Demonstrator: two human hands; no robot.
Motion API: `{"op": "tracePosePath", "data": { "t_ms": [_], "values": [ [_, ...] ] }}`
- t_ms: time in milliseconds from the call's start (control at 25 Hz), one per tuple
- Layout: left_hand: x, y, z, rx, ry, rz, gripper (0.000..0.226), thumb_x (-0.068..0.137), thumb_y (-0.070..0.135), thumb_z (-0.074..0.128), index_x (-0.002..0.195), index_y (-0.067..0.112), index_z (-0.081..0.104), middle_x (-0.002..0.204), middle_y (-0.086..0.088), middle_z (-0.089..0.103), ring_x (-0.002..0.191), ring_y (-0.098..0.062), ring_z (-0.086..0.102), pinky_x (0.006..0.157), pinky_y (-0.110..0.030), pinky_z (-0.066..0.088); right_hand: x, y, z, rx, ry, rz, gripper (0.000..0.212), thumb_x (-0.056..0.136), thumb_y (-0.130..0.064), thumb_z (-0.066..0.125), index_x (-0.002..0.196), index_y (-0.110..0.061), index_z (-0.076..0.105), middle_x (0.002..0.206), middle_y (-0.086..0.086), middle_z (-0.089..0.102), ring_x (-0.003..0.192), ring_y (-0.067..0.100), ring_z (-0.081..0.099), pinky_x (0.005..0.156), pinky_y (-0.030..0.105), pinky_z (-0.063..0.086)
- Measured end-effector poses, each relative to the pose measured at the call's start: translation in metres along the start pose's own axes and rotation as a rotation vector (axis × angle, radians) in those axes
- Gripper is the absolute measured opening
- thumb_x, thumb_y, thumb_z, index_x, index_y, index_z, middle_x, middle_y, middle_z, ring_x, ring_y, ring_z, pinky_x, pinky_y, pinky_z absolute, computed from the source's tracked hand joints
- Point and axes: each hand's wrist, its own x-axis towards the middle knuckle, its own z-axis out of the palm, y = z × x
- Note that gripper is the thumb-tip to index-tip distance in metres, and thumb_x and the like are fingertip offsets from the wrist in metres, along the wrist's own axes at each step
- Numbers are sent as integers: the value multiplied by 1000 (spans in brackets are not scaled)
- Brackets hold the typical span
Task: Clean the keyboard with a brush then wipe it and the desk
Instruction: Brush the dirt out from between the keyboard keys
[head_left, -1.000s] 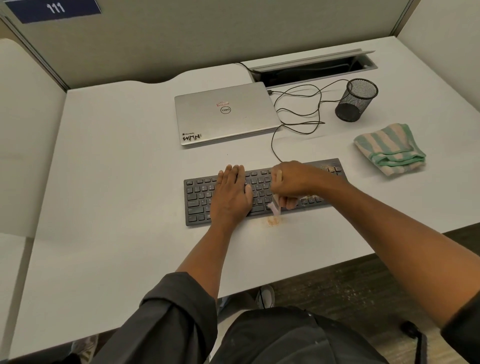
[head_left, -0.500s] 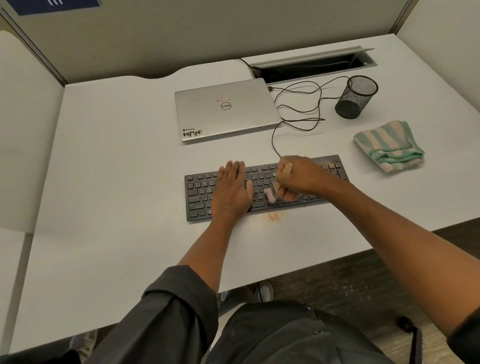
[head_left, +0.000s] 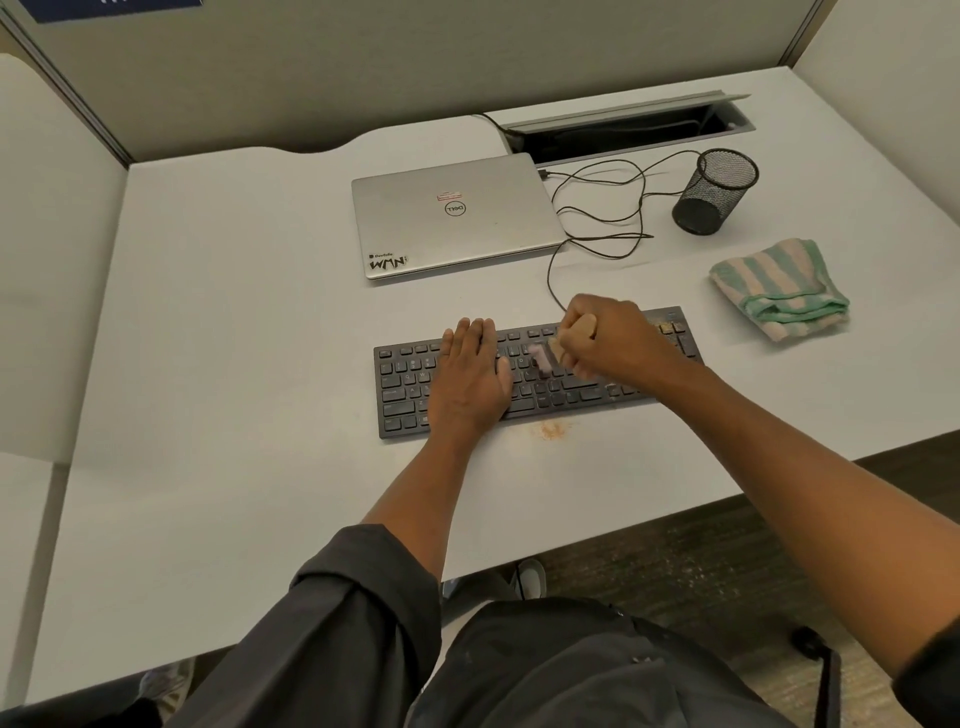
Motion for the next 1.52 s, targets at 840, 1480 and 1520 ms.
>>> {"op": "tracePosePath", "data": {
  "t_ms": [840,1480,1520],
  "values": [
    [-18,-47,-26,15,-90,34,71,98,42,7,162,11,13,170,-11,11,157,-26,1,127,-39,-6,15,-37,33,38,60,194,16,94,-13,56,87,-7,68,83,11,73,83,30,71,77,45,59],
    [-16,-51,-25,27,-109,52,64,105,36,22,162,7,13,169,-13,11,157,-27,1,127,-41,-5,-7,-3,13,71,235,304,11,94,-21,57,85,-19,63,77,6,72,69,23,67,61,36,54],
    [-15,-49,-25,22,-108,46,63,106,35,24,161,6,13,169,-14,11,157,-28,1,127,-42,-5,-9,-6,18,133,196,289,10,96,-20,57,88,-18,63,76,6,72,64,19,66,57,33,53]
  ]
}}
